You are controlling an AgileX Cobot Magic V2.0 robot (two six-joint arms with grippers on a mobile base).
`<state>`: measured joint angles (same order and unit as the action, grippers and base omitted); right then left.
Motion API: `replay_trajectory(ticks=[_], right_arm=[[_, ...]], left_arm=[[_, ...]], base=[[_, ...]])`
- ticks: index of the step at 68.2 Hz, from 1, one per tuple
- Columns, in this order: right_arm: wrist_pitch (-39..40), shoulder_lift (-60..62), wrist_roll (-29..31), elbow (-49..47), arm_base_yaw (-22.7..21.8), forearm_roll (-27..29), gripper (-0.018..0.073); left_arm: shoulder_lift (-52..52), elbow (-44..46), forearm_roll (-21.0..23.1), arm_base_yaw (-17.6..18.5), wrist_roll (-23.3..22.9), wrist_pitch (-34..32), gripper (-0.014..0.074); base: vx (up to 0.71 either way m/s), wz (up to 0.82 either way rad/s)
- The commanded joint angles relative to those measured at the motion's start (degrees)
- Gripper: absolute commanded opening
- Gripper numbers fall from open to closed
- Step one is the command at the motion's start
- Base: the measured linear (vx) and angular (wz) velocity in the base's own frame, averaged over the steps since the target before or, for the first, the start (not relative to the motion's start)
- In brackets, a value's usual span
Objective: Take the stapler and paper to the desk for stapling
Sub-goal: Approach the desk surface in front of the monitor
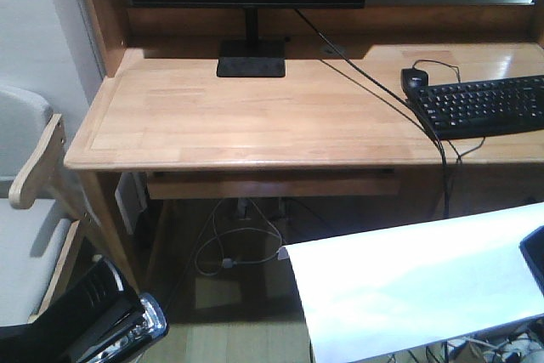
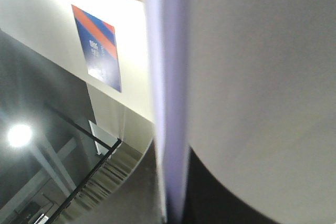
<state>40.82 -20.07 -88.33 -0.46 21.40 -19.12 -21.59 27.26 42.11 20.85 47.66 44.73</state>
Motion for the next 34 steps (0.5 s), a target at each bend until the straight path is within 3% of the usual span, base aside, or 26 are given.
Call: replay_trajectory(ticks=[1, 34], right_arm=[[3.77, -0.33, 0.78, -1.67, -0.25, 0.39, -0.0002], [3.88, -0.33, 0.78, -1.67, -0.25, 0.39, -0.0002]], left_arm=[[-0.22, 2.01, 3.95, 0.18, 0.03, -4.65, -0.0006], [-0.22, 2.01, 3.95, 0.18, 0.03, -4.65, -0.0006]], base=[[0.3, 0.0], [0.26, 0.0]])
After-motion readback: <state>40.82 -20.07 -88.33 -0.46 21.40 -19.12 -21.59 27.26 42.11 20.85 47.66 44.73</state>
